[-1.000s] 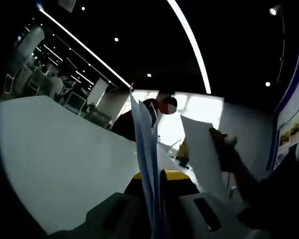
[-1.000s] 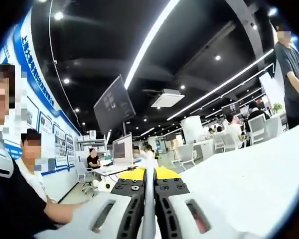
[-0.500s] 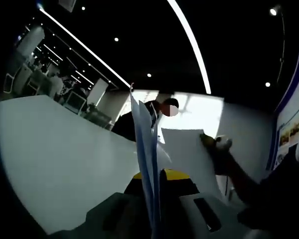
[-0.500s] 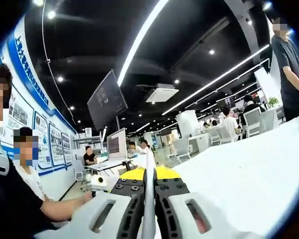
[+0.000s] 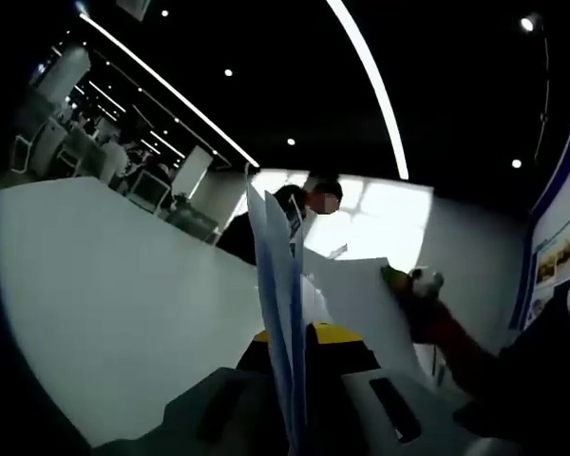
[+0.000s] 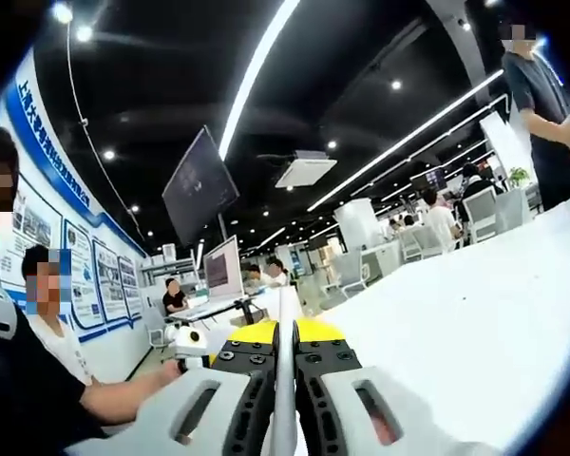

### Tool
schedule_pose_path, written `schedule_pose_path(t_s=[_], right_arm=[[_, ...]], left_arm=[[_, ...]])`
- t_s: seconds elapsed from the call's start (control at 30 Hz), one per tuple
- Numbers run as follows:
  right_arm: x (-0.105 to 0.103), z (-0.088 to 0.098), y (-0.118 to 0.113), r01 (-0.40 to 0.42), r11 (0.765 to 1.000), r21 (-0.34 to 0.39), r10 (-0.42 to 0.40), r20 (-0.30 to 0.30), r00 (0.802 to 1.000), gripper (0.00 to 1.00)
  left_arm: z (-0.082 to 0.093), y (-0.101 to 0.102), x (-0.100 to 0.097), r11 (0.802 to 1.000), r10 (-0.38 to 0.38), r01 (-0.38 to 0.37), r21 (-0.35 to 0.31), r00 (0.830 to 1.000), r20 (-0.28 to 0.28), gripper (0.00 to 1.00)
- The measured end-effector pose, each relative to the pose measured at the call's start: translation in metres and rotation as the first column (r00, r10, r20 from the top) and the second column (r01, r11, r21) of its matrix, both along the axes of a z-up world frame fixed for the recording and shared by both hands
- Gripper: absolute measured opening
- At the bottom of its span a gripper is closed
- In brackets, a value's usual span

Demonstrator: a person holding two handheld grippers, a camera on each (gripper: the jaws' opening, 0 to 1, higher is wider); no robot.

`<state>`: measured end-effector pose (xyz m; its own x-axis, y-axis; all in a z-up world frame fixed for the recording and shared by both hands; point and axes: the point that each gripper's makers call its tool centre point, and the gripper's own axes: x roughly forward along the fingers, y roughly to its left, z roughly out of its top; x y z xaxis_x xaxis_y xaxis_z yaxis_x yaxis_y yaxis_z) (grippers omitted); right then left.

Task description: Organize the stack of printing papers by aligning and flattening the scattered papers on the table

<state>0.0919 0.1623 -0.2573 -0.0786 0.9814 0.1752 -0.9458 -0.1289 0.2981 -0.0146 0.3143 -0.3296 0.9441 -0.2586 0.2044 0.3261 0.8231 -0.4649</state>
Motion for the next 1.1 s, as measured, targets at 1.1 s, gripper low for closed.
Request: schedule_pose_path(t_s=[1.1], right_arm=[[0.011,-0.027,0.038,0.015,0.993,-0.114,-0.008,0.053,0.999,0.01]], left_arm=[[-0.013,0.013,0.017,0.995,0.037,-0.039,-0.09,0.999,-0.018,0.07]])
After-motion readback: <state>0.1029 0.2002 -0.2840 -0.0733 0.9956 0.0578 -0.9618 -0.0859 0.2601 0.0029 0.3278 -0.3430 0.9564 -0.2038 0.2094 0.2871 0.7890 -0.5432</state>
